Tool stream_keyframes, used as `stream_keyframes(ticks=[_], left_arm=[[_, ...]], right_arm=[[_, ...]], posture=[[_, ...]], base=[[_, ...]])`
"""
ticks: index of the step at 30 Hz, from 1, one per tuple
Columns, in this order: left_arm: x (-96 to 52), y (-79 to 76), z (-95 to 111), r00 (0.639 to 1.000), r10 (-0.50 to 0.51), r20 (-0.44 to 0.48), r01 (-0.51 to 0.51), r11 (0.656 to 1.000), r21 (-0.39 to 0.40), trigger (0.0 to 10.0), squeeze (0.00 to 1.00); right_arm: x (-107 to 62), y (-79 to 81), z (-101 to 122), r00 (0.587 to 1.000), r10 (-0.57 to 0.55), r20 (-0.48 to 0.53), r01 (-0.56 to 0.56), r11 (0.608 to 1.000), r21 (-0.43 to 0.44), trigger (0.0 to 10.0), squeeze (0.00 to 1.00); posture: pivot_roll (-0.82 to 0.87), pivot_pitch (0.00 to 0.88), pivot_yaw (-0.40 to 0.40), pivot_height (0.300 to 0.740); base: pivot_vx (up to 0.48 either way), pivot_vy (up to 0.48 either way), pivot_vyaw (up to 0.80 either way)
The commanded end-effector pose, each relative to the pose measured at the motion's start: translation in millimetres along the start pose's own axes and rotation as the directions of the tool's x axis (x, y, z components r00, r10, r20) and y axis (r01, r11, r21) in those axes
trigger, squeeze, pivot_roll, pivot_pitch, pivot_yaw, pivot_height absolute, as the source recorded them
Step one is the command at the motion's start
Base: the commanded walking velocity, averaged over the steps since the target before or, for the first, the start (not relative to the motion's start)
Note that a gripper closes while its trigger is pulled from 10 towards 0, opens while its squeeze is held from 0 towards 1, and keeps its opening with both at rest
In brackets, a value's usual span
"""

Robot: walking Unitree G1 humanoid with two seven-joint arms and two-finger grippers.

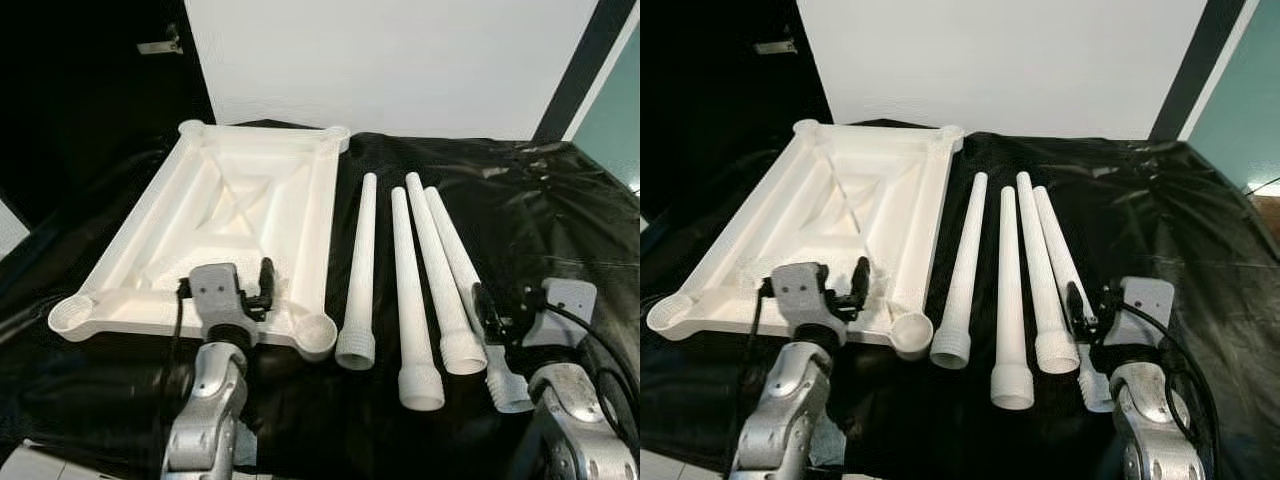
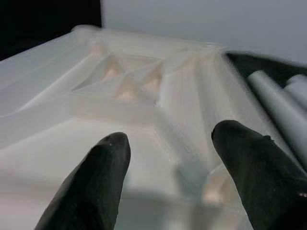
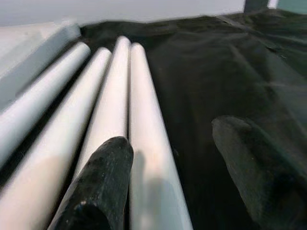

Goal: Building children table

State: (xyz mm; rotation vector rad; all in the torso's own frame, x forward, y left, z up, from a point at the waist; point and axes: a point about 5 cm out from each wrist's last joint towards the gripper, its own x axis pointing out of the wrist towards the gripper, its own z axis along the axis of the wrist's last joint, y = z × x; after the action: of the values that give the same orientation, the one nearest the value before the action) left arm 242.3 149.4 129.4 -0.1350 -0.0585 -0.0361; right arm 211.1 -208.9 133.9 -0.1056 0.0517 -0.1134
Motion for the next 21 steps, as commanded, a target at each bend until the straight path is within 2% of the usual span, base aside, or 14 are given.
stream_keyframes(ticks=[1, 6, 11, 16, 19, 21], left_arm=[[-6.0, 5.6, 4.8, 0.999, -0.016, 0.031, 0.015, 1.000, 0.018, 10.0, 0.00], [-11.9, 5.5, 8.3, 0.998, -0.052, 0.048, 0.048, 0.996, 0.073, 10.0, 0.00], [-23.0, 5.1, 6.8, 0.998, -0.058, 0.035, 0.056, 0.996, 0.065, 10.0, 0.00], [-32.4, 11.6, 6.0, 0.999, -0.048, 0.022, 0.046, 0.996, 0.081, 10.0, 0.00], [-33.5, 13.3, 5.2, 0.999, -0.045, 0.015, 0.043, 0.995, 0.085, 10.0, 0.00], [-32.7, 11.7, 4.7, 0.998, -0.058, 0.006, 0.057, 0.994, 0.090, 10.0, 0.00]], right_arm=[[-4.6, -4.8, -0.2, 1.000, -0.029, -0.002, 0.029, 1.000, -0.008, 10.0, 0.00], [-6.6, -11.4, -1.3, 0.999, -0.043, -0.008, 0.043, 0.999, -0.021, 10.0, 0.00], [-11.4, -11.7, -0.5, 0.999, -0.039, -0.008, 0.038, 0.998, -0.042, 10.0, 0.00], [-17.9, -13.8, -2.9, 0.999, -0.035, -0.029, 0.034, 0.998, -0.053, 10.0, 0.00], [-18.3, -14.2, -4.3, 0.999, -0.029, -0.046, 0.027, 0.999, -0.046, 10.0, 0.00], [-14.2, -13.9, -4.4, 0.997, -0.023, -0.070, 0.023, 1.000, -0.008, 10.0, 0.00]], posture=[[0.22, 0.000, -0.015, 0.740], [0.22, 0.000, -0.019, 0.740], [0.22, 0.000, -0.021, 0.740], [0.22, 0.000, -0.022, 0.740], [0.22, 0.000, -0.022, 0.740], [0.22, 0.000, -0.021, 0.740]], base=[[0.000, 0.000, 0.00], [0.000, 0.000, 0.00], [0.000, 0.000, 0.00], [0.000, 0.000, 0.00], [0.000, 0.000, 0.00], [0.000, 0.000, 0.00]])
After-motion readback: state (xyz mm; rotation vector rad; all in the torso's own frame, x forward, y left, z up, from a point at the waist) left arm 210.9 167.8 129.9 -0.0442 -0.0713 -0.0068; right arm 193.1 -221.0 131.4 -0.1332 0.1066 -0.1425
